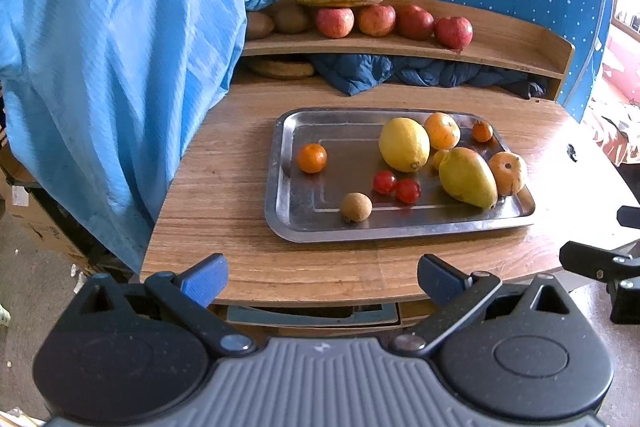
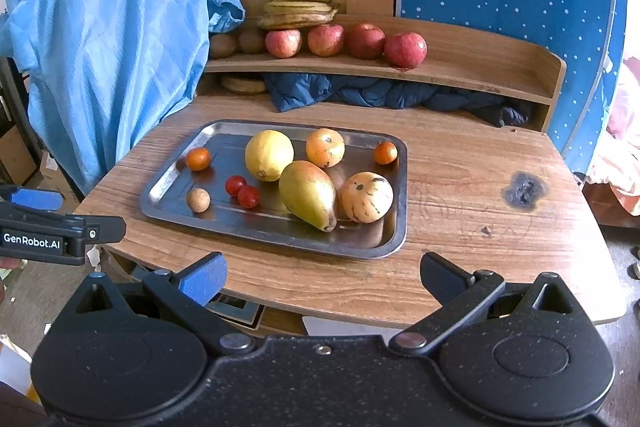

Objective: Organize fruits

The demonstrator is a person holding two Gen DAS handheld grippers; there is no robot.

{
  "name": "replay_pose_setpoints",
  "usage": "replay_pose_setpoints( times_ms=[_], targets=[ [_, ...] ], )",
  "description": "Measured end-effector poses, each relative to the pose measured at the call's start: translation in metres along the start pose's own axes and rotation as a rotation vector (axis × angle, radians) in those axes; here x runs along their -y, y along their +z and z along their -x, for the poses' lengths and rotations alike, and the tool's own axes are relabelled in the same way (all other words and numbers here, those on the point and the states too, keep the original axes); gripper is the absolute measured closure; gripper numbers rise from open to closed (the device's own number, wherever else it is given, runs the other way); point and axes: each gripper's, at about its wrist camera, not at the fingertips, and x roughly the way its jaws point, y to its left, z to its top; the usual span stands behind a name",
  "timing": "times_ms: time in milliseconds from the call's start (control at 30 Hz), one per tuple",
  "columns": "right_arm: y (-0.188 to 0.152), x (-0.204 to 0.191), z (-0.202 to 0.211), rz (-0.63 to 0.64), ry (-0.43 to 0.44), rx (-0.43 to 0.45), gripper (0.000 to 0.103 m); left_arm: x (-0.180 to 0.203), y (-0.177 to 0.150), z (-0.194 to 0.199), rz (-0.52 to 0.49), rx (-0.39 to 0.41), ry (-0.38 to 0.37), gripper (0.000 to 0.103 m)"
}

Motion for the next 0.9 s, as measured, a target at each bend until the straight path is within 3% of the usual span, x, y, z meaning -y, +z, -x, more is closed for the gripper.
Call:
replay_pose_setpoints(
  times_ms=[900],
  targets=[
    [0.007,-0.003,-0.016,-0.018,-0.026,-0.057,0.001,0.001,0.013,-0.026,-0.013,-0.066,-0.03,0.001]
  ],
)
